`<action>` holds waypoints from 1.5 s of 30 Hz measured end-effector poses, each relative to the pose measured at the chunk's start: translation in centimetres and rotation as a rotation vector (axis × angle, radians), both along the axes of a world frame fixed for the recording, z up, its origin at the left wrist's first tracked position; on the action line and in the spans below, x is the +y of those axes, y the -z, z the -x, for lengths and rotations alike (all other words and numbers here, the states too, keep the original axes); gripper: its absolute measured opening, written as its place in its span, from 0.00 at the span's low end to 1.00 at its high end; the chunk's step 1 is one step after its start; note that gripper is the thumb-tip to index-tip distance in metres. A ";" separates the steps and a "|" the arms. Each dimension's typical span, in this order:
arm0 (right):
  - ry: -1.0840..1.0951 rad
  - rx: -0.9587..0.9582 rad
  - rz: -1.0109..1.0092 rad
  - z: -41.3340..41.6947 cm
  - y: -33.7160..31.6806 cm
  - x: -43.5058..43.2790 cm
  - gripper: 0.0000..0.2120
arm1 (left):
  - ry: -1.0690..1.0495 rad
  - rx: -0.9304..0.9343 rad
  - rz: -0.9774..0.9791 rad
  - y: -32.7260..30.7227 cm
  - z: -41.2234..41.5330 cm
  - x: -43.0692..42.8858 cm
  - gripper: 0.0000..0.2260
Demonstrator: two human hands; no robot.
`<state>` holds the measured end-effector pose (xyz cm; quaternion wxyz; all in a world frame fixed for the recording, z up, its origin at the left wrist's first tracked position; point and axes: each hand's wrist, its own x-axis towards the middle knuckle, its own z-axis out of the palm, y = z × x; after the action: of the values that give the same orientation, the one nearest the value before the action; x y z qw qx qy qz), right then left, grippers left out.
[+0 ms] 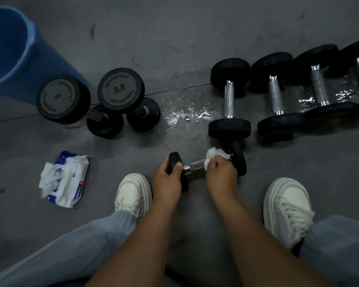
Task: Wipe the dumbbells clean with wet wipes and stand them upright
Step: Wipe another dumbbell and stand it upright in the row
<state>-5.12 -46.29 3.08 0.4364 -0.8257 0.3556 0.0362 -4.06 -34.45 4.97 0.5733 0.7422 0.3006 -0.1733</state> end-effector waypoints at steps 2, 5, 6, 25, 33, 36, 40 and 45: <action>-0.177 0.056 -0.040 0.1 -0.1 0.3 0.09 | 0.002 0.005 -0.006 0.0 0.0 0.0 0.12; -0.304 0.041 -0.137 -0.2 -0.4 0.9 0.12 | 0.022 0.042 -0.004 0.0 -0.2 0.3 0.14; -0.213 -0.003 -0.116 -0.2 -0.6 0.6 0.14 | 0.031 0.057 0.002 -0.2 -0.3 0.4 0.15; -0.309 0.161 -0.045 4.3 -1.0 -0.9 0.13 | 0.320 0.254 -0.228 -4.4 3.7 0.7 0.18; -0.259 0.179 -0.138 6.8 -0.9 1.4 0.12 | 0.716 0.351 -0.284 -6.3 6.0 0.0 0.04; -0.246 0.136 -0.160 7.4 -1.2 2.6 0.12 | 0.669 0.389 -0.227 -6.4 7.2 -0.2 0.12; -0.105 0.083 -0.166 7.5 -1.5 1.5 0.11 | 0.522 0.406 -0.145 -6.0 8.6 0.1 0.38; -0.243 0.143 -0.319 6.5 -2.6 1.9 0.13 | 0.403 0.339 -0.067 -7.2 8.7 -1.1 0.35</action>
<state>-11.60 -44.40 5.67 0.5275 -0.7784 0.2731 0.2030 -12.77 -35.54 12.18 0.4438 0.7661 0.2438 -0.3959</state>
